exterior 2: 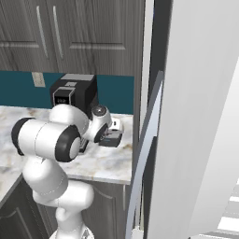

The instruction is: Take the chicken drumstick from the fridge and place it on the digital scale on the counter by the fridge. Wait a few seconds for a reading, then move it to the plate on the dining counter.

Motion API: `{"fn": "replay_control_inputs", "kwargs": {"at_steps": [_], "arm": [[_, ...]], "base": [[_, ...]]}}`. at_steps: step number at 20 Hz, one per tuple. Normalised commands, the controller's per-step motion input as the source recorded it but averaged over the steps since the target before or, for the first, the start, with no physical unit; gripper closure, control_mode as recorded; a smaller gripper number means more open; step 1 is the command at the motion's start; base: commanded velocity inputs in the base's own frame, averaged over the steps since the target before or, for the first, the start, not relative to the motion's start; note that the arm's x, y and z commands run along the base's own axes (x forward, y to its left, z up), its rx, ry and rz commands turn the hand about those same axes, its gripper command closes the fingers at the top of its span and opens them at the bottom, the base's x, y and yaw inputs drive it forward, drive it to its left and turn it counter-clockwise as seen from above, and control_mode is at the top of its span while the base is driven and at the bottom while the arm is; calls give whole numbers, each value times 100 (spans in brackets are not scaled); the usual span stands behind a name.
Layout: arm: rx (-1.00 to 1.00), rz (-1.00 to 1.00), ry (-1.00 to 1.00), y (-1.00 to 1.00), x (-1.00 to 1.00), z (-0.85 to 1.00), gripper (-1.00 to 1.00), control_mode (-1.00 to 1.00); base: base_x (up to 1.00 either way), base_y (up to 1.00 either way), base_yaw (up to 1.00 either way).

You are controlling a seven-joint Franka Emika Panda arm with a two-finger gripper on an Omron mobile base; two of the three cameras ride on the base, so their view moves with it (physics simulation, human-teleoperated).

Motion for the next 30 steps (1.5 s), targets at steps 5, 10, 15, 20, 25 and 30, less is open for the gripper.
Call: {"fn": "replay_control_inputs", "kwargs": {"at_steps": [5, 10, 15, 20, 25, 30], "arm": [[0, 3, 5, 0, 33, -21, 100, -100], [0, 3, 4, 0, 33, -16, 100, -100], [0, 0, 5, 0, 7, -20, 100, -100], [0, 0, 2, 0, 5, -24, 100, -100], [0, 0, 0, -1, 26, -17, 100, -100], [0, 0, 0, 0, 4, -21, -100, -100]], "base": [[0, 0, 0], [0, 0, 0], [0, 0, 0], [0, 0, 0], [0, 0, 0], [0, 0, 0]]}}
